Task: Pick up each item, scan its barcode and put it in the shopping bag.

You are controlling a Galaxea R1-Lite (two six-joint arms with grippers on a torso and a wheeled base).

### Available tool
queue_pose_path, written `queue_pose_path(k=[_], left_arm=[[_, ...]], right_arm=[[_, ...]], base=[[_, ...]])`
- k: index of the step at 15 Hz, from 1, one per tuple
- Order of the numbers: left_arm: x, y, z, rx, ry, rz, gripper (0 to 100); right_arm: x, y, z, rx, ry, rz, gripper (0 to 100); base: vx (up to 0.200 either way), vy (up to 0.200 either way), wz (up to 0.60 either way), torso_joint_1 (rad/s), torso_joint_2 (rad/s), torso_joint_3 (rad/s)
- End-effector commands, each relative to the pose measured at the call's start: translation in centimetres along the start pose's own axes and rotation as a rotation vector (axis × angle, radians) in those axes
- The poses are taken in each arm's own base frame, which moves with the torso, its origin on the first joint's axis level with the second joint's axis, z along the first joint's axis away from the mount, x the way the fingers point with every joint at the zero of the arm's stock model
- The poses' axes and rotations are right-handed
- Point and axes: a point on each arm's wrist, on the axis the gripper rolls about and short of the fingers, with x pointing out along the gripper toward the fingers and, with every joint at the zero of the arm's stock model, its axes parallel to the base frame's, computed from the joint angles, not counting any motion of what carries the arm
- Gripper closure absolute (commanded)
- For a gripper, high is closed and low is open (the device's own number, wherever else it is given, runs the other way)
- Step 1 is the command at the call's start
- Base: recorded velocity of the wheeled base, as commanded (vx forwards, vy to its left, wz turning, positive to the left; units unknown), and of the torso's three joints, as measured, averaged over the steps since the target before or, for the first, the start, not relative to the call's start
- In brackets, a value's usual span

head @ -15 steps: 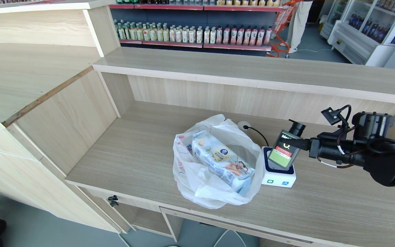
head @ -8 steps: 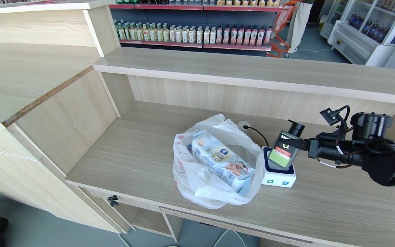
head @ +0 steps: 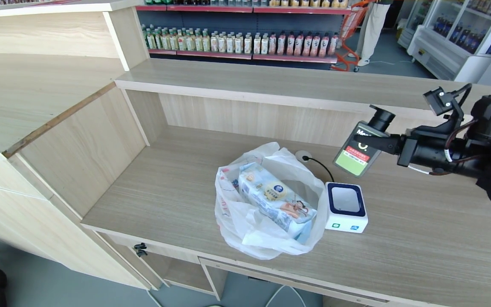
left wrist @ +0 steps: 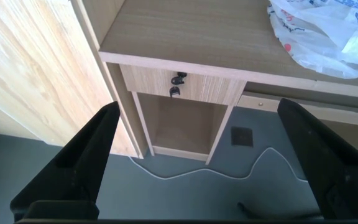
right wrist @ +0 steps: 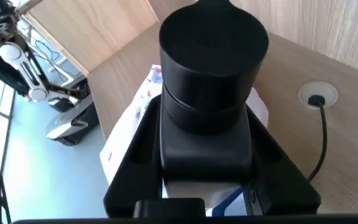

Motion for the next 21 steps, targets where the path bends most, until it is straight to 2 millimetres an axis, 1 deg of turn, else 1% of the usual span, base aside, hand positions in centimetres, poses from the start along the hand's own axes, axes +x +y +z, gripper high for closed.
queue_pose_path(k=[1,2,3,4,5,16,21], left_arm=[[0.0,0.0,0.0,0.0,0.001,0.0,0],[0.0,0.0,0.0,0.0,0.001,0.0,0],[0.0,0.0,0.0,0.0,0.001,0.0,0],[0.0,0.0,0.0,0.0,0.001,0.0,0],[0.0,0.0,0.0,0.0,0.001,0.0,0],[0.0,0.0,0.0,0.0,0.001,0.0,0],[0.0,0.0,0.0,0.0,0.001,0.0,0]], right_arm=[[-1.2,4.8,2.7,-0.315,-0.078,0.055,100],[-1.3,4.6,1.8,-0.429,-0.04,0.037,100],[-1.4,4.5,1.5,-0.485,0.022,-0.03,100],[-1.4,4.1,1.8,-0.54,0.078,-0.147,100],[-1.4,3.9,2.2,-0.531,0.104,-0.233,100],[-2.1,5.3,3.2,-0.543,0.073,-0.237,100],[-2.4,5.5,3.5,-0.546,0.067,-0.243,100]], base=[[0.0,0.0,0.0,0.0,0.0,0.0],[0.0,0.0,0.0,0.0,0.0,0.0],[0.0,0.0,0.0,0.0,0.0,0.0],[0.0,0.0,0.0,0.0,0.0,0.0],[0.0,0.0,0.0,0.0,0.0,0.0],[0.0,0.0,0.0,0.0,0.0,0.0],[0.0,0.0,0.6,0.003,0.0,0.003]])
